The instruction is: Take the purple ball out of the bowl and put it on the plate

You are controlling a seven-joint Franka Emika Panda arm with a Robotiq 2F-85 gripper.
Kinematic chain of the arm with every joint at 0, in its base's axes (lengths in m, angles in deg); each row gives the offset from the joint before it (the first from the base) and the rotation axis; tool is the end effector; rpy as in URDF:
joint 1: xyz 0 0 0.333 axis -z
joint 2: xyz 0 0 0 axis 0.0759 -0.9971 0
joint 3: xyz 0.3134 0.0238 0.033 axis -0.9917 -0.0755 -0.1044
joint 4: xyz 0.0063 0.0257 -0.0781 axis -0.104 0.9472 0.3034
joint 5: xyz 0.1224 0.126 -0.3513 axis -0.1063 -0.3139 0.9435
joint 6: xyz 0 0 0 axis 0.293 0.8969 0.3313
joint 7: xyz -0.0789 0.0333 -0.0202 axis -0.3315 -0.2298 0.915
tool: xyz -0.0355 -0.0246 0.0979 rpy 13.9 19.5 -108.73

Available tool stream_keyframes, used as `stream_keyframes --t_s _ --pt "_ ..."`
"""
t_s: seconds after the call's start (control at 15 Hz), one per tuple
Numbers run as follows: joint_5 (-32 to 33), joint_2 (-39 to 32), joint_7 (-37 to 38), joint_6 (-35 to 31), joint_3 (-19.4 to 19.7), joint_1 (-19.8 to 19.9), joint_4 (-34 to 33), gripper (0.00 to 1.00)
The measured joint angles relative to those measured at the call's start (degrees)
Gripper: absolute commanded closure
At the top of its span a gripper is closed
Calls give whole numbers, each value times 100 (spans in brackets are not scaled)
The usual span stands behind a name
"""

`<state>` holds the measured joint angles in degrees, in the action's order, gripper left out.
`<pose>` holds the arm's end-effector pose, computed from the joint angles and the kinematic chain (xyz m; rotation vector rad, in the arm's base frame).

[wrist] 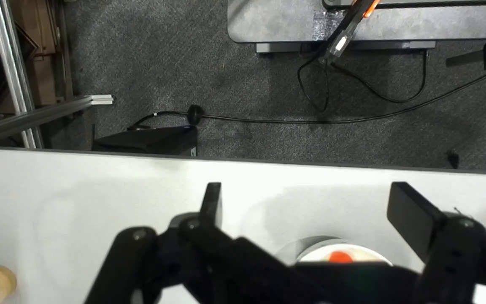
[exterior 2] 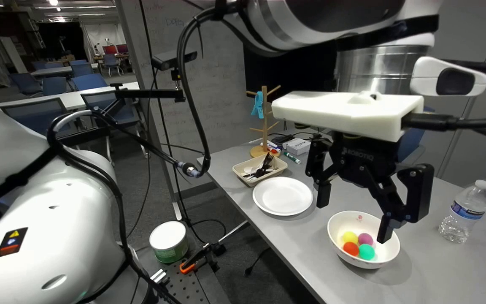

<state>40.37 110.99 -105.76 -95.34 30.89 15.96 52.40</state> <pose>0.3510 -0.1887 0.4559 2.9965 -0.0085 -0.2046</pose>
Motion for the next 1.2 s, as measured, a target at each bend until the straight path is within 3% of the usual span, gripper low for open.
stream_keyframes --t_s 0.4,0.67,1.2 --pt "-376 63 67 -86 -38 -13 101 0" --pt "-571 583 679 275 -585 -254 180 0" --pt "-562 487 659 267 -447 -259 193 0"
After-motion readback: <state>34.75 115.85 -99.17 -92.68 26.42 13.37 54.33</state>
